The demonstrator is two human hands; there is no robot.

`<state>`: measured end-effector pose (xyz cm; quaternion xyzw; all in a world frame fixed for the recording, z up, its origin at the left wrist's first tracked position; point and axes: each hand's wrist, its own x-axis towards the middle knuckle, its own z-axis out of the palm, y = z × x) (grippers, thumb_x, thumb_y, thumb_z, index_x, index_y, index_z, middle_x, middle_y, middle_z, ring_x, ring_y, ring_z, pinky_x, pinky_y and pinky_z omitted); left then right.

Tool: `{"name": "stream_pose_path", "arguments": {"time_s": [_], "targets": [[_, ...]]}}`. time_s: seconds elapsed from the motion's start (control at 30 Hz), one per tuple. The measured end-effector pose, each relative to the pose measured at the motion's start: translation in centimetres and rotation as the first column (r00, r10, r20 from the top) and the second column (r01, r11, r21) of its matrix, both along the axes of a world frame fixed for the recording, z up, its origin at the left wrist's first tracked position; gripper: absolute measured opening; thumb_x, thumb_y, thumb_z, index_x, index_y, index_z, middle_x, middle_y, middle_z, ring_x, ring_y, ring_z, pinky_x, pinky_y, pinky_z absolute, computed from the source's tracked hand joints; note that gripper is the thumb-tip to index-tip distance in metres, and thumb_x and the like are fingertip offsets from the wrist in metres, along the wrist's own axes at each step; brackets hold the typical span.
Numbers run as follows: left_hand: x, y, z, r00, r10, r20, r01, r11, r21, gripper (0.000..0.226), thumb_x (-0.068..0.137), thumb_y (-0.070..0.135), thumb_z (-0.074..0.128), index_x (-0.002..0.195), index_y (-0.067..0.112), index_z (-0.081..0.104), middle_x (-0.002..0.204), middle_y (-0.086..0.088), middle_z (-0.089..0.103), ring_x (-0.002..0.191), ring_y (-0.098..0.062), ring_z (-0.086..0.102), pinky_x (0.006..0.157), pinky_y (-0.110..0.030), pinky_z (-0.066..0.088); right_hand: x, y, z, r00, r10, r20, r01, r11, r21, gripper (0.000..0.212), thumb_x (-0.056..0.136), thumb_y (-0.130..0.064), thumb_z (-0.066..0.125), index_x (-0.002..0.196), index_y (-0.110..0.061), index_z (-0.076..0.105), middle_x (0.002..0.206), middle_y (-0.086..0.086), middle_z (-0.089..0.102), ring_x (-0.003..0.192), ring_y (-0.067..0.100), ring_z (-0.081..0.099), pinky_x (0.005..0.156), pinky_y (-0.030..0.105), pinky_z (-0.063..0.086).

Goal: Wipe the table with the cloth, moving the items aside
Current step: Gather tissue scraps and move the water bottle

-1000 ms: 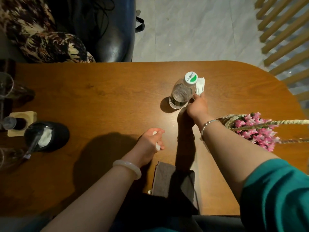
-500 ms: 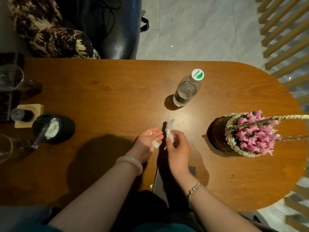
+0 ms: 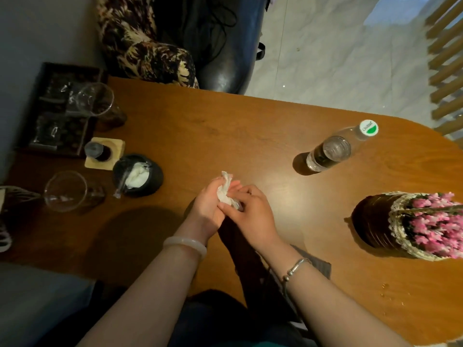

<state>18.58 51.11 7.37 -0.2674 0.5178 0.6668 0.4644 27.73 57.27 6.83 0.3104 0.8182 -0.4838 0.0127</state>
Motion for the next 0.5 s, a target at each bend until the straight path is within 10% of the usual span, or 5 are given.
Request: {"name": "stream_pose_path", "arguments": {"time_s": [0.27, 0.4, 0.5], "targets": [[-7.5, -8.2, 1.6, 0.981, 0.148, -0.123, -0.154, 0.988, -0.035, 0.032, 0.1, 0.028, 0.043, 0.093, 0.013, 0.07, 0.105, -0.01, 0.068, 0.109, -0.023, 0.061, 0.088, -0.033, 0.048, -10.5, -7.3, 0.5, 0.988, 0.101, -0.12, -0.102, 0.995, -0.006, 0.025, 0.086, -0.024, 0.072, 0.111, -0.02, 0.071, 0.088, -0.005, 0.062, 0.071, 0.004, 0.048, 0.061, 0.01, 0.034], [-11.2, -11.6, 2.5, 0.962, 0.174, -0.21, -0.206, 0.968, -0.143, 0.024, 0.098, 0.021, 0.047, 0.092, 0.009, 0.067, 0.09, -0.004, 0.069, 0.09, -0.014, 0.065, 0.064, -0.02, 0.051, -15.6, -10.8, -0.3, 0.985, 0.158, -0.069, -0.157, 0.987, 0.02, 0.027, 0.084, -0.02, 0.068, 0.111, -0.021, 0.072, 0.094, 0.001, 0.067, 0.08, 0.013, 0.058, 0.066, 0.013, 0.035], [-13.4, -13.9, 2.0, 0.96, 0.04, -0.277, -0.107, 0.967, -0.229, 0.029, 0.099, 0.02, 0.044, 0.124, 0.01, 0.056, 0.107, -0.005, 0.065, 0.092, -0.011, 0.062, 0.07, -0.018, 0.048, -18.5, -12.5, -0.7, 0.984, 0.177, -0.004, -0.176, 0.981, 0.085, 0.017, 0.084, -0.017, 0.065, 0.099, -0.015, 0.073, 0.093, 0.005, 0.065, 0.081, 0.02, 0.06, 0.067, 0.028, 0.043]]}}
